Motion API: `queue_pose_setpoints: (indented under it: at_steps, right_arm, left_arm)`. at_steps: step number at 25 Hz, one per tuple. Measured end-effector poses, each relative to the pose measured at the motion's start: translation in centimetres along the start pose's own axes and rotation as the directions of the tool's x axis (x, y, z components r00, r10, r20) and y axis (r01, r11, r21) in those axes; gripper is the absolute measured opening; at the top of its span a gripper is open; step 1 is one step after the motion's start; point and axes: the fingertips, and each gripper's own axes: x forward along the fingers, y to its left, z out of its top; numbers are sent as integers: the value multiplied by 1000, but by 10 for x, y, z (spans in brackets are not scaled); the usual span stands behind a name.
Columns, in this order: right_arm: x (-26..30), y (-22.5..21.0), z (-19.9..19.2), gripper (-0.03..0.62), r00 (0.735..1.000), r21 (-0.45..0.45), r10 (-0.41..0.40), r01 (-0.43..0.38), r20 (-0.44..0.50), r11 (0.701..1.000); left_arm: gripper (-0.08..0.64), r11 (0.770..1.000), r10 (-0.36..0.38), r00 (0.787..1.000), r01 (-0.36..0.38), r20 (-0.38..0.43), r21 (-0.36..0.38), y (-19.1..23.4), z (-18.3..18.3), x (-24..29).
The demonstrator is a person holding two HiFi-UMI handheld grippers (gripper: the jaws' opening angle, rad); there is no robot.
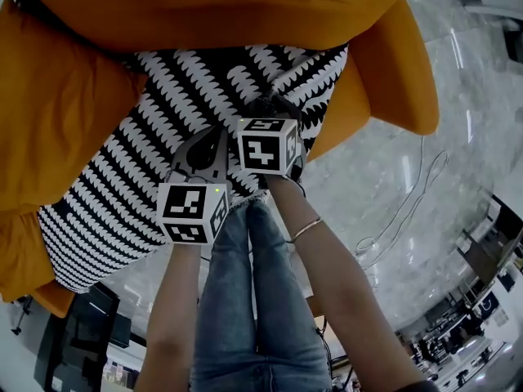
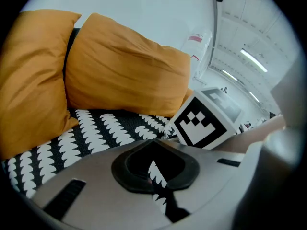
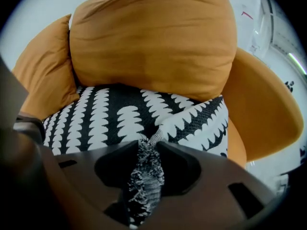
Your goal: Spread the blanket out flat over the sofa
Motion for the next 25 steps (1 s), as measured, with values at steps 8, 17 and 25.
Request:
queue_pose_setpoints:
  at_steps: [8, 17, 25]
  right_arm:
    - [-1, -33, -38, 64, 1000, 79, -4, 4, 10, 997]
    - [-26, -71, -50, 44, 996, 201, 31, -48, 85, 978]
    - [-85, -91, -47, 40, 989, 316, 10, -57, 147, 947]
  left_arm:
    - [18, 1000, -14, 1000, 14, -9, 12, -32, -30, 10]
    - [18, 996, -67, 998, 68, -20, 54, -69, -24, 31]
    - [18, 986, -118, 993, 120, -22, 113, -95, 4, 14]
